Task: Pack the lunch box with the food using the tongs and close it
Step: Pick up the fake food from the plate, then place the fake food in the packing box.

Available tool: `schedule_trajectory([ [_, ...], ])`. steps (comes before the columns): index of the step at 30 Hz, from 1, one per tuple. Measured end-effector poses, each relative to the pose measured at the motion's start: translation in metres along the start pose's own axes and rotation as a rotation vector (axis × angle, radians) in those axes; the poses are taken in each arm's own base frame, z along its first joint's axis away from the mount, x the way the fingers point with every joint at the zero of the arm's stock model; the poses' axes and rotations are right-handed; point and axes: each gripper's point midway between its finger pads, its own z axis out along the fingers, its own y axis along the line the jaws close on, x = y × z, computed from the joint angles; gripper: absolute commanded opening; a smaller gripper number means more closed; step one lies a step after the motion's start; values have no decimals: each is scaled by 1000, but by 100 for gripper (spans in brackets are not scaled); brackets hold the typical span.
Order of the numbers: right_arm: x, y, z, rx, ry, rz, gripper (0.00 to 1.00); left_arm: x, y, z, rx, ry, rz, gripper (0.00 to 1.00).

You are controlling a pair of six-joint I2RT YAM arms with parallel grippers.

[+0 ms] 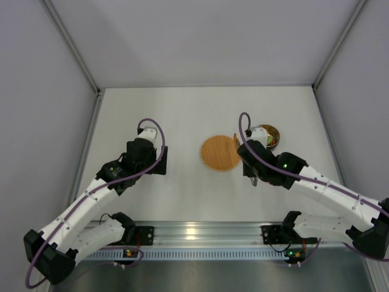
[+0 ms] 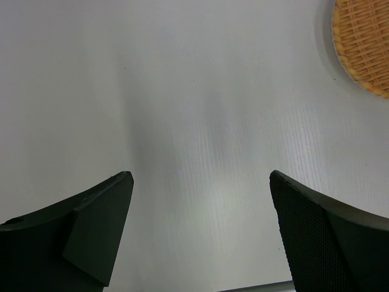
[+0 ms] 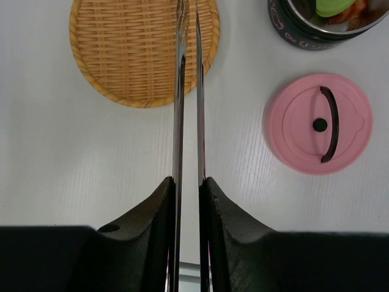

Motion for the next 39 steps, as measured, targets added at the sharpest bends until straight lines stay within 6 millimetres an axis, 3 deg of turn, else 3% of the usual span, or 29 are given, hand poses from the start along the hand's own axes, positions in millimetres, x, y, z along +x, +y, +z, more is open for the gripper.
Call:
schedule_trajectory([
  [5, -16, -14, -6, 38, -49, 30, 24, 0, -1, 0, 2, 0, 2, 99],
  [11, -38, -68, -11, 144, -104, 149, 23, 0, -1, 0, 4, 0, 3, 99],
  [15, -38, -93, -16, 184, -124, 190, 24, 0, -2, 0, 5, 0, 5, 99],
  [25, -11, -98, 1, 186, -31, 153, 27, 1, -2, -1, 7, 0, 7, 99],
  [33, -9, -98, 5, 182, -10, 148, 36, 1, -3, -1, 7, 0, 8, 99],
  [39, -8, -98, 8, 182, 2, 138, 37, 1, -3, -1, 7, 0, 8, 99],
])
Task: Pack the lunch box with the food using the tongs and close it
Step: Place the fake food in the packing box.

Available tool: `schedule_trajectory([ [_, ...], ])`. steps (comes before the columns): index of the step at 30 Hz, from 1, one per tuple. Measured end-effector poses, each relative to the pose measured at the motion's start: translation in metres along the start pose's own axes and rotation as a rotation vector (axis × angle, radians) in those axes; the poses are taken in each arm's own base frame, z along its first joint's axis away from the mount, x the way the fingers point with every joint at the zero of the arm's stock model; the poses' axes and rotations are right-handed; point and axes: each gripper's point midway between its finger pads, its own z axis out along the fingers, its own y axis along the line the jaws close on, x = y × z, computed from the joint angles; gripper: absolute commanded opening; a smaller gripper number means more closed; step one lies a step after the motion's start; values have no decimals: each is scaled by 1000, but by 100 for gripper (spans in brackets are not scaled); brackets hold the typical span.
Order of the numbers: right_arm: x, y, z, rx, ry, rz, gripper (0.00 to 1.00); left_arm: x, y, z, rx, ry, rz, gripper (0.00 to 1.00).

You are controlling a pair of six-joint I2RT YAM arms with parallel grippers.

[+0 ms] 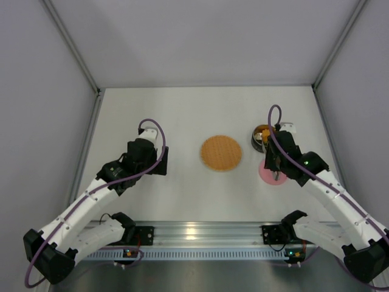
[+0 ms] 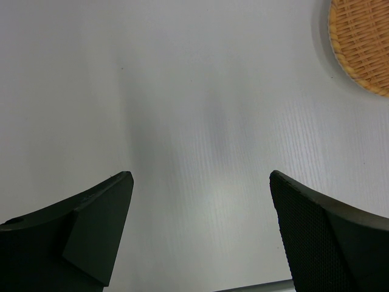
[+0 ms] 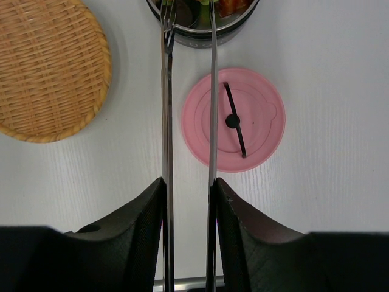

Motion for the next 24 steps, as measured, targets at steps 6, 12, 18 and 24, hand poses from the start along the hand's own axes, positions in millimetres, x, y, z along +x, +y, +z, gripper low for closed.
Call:
schedule_trajectory([
  [6, -2, 2, -2, -12, -1, -4, 36, 0, 0, 0, 1, 0, 0, 99],
  [12, -20, 20, -11, -82, -14, 2, 35, 0, 0, 0, 1, 0, 0, 99],
  [18, -54, 83, -10, -181, -20, -65, 35, 0, 0, 0, -1, 0, 0, 99],
  [24, -90, 193, 15, -316, -39, -131, 35, 0, 0, 0, -2, 0, 0, 99],
])
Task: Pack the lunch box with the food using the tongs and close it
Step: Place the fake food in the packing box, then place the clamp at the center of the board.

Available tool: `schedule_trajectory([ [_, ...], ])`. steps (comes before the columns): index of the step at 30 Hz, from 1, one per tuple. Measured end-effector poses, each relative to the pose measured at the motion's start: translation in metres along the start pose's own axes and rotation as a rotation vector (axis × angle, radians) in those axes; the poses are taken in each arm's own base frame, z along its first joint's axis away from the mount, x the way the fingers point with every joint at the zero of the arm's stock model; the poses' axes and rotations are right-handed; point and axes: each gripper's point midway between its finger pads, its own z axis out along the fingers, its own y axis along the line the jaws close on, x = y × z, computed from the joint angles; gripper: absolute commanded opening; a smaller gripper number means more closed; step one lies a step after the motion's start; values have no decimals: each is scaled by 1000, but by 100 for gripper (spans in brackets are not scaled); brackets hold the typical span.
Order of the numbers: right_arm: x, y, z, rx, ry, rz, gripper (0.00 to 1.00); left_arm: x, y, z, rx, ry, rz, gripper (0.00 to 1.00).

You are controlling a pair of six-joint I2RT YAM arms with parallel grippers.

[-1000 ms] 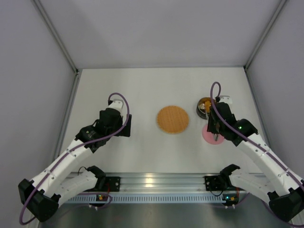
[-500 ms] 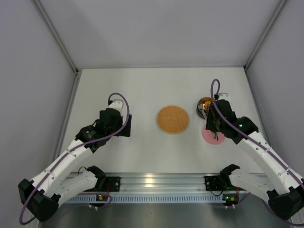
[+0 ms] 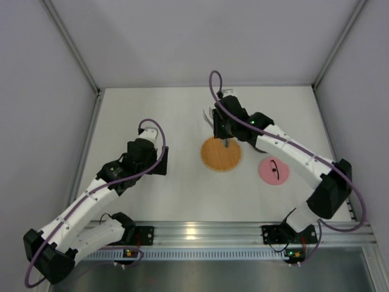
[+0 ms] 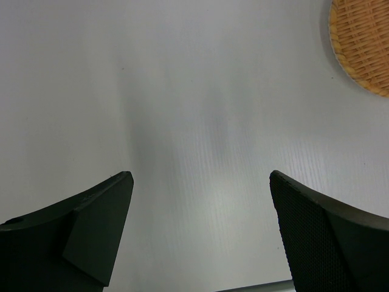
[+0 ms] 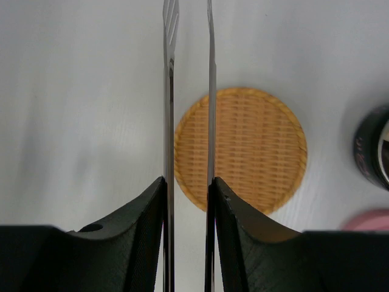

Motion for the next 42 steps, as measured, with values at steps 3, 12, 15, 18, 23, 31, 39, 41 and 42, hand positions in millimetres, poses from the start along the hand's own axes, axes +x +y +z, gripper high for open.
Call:
schedule_trajectory([
  [3, -12, 32, 39, -51, -7, 0, 35, 0, 1, 0, -4, -1, -2, 99],
  [12, 27, 81, 154, -145, 108, -2, 42, -1, 3, 0, -17, -5, -3, 99],
  [15, 45, 91, 178, -170, 163, 3, 45, -1, 3, 0, -20, -6, -5, 99],
  [18, 58, 97, 189, -187, 199, 5, 51, -1, 3, 0, -20, -7, -6, 99],
  [23, 61, 106, 191, -213, 209, 4, 62, -1, 3, 0, -20, -7, -6, 99],
  [31, 58, 110, 188, -234, 201, -11, 74, -1, 3, 0, -20, -7, -5, 99],
  [39, 34, 109, 167, -236, 144, -20, 73, -2, 3, -1, -18, -10, -7, 99],
  [41, 25, 100, 154, -206, 115, -19, 73, -3, 3, -2, -15, -18, -10, 99],
  [42, 21, 92, 144, -185, 100, -16, 73, -4, 3, -3, -14, -23, -11, 99],
])
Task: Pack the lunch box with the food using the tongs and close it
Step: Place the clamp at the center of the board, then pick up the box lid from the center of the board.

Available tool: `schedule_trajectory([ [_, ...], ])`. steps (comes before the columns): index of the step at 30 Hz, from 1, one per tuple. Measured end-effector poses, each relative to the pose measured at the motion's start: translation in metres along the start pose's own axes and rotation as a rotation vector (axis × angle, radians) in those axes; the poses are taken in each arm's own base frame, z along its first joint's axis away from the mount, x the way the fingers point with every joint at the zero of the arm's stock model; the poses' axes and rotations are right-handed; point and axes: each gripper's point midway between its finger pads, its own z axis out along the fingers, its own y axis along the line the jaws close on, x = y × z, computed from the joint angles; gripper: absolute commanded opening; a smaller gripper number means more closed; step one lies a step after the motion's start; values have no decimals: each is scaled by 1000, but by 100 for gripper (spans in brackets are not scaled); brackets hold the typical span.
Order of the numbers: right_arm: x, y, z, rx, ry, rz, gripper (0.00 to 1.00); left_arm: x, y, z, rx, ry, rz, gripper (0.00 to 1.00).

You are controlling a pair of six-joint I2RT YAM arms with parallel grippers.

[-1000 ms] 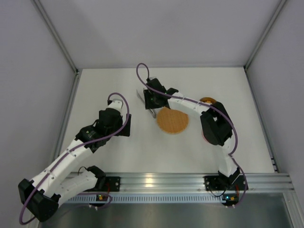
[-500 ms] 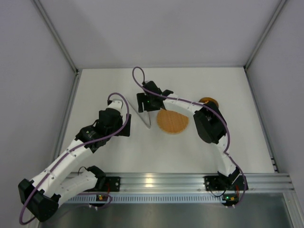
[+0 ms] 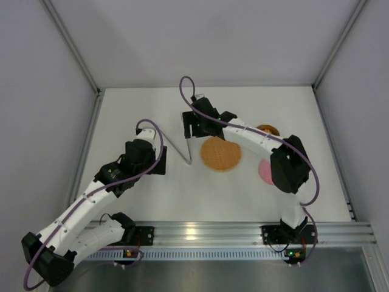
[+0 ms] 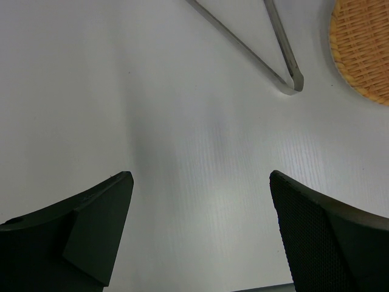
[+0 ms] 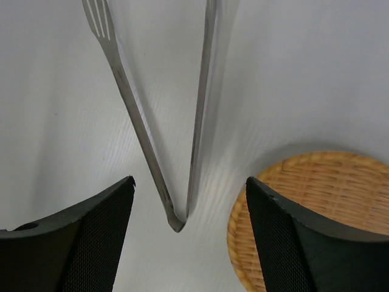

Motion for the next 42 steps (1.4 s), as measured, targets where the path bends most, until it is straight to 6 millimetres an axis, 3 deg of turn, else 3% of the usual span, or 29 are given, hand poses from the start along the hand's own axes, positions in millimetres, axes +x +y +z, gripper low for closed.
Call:
schedule_trajectory([
  [3, -8, -22, -46, 54, -60, 23, 72, -2, 0, -3, 4, -12, -4, 99],
  [7, 8, -83, -130, 167, -138, 105, 68, -3, -1, -4, 13, -17, -6, 99],
  [10, 32, -127, -180, 241, -206, 203, 65, -3, -3, -6, 29, -20, -7, 99],
  [13, 67, -153, -204, 310, -202, 247, 65, -5, -5, -10, 48, -32, -11, 99],
  [23, 137, -213, -221, 556, -95, 300, 64, -8, -8, -17, 76, -57, -19, 99],
  [31, 154, -246, -232, 659, -110, 395, 63, -9, -9, -17, 79, -59, -17, 99],
  [42, 181, -275, -207, 687, 0, 471, 60, -8, -9, -17, 79, -58, -17, 99],
])
